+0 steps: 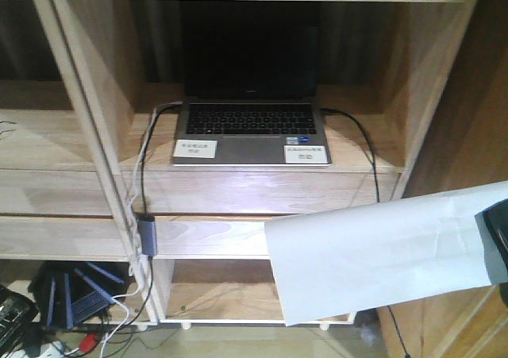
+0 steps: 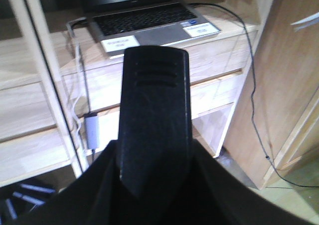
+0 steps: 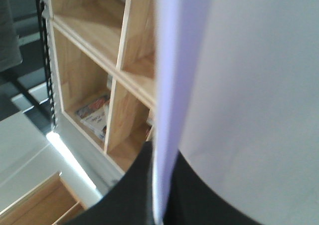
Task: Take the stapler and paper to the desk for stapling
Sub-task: 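Back away from the shelf and turn, holding the paper in the right gripper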
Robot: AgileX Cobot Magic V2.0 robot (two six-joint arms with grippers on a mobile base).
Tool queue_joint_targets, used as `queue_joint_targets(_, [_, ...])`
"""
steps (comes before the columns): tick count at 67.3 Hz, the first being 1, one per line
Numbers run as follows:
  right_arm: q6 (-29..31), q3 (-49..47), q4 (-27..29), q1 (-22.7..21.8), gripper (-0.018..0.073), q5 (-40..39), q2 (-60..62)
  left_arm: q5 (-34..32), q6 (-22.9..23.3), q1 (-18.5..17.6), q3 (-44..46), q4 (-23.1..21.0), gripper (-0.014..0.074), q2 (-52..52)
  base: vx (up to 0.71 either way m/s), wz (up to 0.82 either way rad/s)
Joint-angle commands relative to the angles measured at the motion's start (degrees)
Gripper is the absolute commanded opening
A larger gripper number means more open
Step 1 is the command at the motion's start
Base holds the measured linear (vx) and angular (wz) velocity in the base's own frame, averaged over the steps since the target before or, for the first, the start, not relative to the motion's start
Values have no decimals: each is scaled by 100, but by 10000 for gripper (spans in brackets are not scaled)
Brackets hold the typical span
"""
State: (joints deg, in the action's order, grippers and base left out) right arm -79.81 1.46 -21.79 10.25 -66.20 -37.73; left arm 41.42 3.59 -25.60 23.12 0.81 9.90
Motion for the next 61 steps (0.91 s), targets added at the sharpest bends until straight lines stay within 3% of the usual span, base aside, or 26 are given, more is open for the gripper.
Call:
queue_joint_targets(1, [22, 143, 46, -1, -1, -1030, -5, -576, 4, 5, 186, -16, -6, 53, -4, 27])
queue_joint_targets(23, [22, 143, 46, -1, -1, -1030, -5, -576, 4, 5, 186, -16, -6, 53, -4, 37])
queue_joint_targets(61, [22, 143, 46, -1, -1, -1030, -5, -576, 4, 5, 186, -16, -6, 53, 1, 59])
